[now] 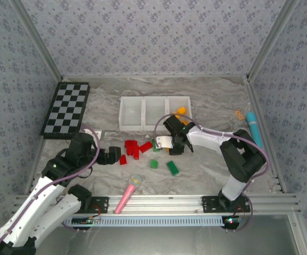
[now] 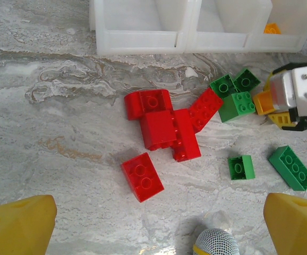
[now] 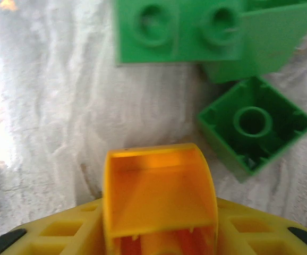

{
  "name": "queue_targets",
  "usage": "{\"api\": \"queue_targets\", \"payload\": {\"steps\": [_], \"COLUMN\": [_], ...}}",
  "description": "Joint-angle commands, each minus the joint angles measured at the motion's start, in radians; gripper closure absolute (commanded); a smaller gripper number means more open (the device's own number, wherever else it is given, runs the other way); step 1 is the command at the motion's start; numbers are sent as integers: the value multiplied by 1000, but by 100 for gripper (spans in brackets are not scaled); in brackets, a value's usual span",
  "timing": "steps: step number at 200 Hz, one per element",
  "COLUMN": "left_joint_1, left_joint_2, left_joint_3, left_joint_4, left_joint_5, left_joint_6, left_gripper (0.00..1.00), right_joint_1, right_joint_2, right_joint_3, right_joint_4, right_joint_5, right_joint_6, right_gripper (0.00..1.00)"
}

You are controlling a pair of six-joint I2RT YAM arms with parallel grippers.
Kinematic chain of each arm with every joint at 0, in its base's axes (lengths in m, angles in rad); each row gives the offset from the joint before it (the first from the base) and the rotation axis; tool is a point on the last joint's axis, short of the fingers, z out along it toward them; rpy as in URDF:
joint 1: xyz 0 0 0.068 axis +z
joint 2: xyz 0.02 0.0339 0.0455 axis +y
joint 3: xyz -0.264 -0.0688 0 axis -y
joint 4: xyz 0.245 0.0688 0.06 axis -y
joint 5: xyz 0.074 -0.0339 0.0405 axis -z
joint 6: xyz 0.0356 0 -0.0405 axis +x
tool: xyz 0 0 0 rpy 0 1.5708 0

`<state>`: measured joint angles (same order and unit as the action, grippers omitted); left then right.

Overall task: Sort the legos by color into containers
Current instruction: Pick up the lego from the center of the table, then place the lego in the container.

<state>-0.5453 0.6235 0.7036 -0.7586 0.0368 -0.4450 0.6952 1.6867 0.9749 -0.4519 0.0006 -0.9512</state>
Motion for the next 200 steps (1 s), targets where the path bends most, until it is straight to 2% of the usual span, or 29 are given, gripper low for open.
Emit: {"api": "queue_targets", "payload": {"steps": [1,36,54,68,99,130,148,200], "left_joint_1": [-6,-7,-7,-7,-7,-7,-7,-21], "left_joint_2": [-4,-8,-11,-12,-11,-13,-16,-22], "left_joint_3": [14,14,12,13,12,14,13,13], "left_joint_4": [6,5,6,6,5,5,5,5], "left_joint_5": [8,8,8,9,8,9,9,2], "left_joint_6": [16,17,17,17,17,17,16,15], "left_gripper": [0,0,0,0,0,0,0,0], "right_joint_1": [15,27,27,17,-49,-86,-122,-244], "right_joint_2": [-48,-121,-190,-251,-322,-262,-184,31], "right_joint_3": [-42,-94,-108,-98,-15,138,259,485], "right_joint_4": [6,49,68,72,112,97,80,-1], "right_joint_5": [39,112,108,66,68,107,144,109], "right_joint_6": [-4,26,44,77,188,249,347,613], "right_gripper": [64,74,78,78,76,77,76,74]}}
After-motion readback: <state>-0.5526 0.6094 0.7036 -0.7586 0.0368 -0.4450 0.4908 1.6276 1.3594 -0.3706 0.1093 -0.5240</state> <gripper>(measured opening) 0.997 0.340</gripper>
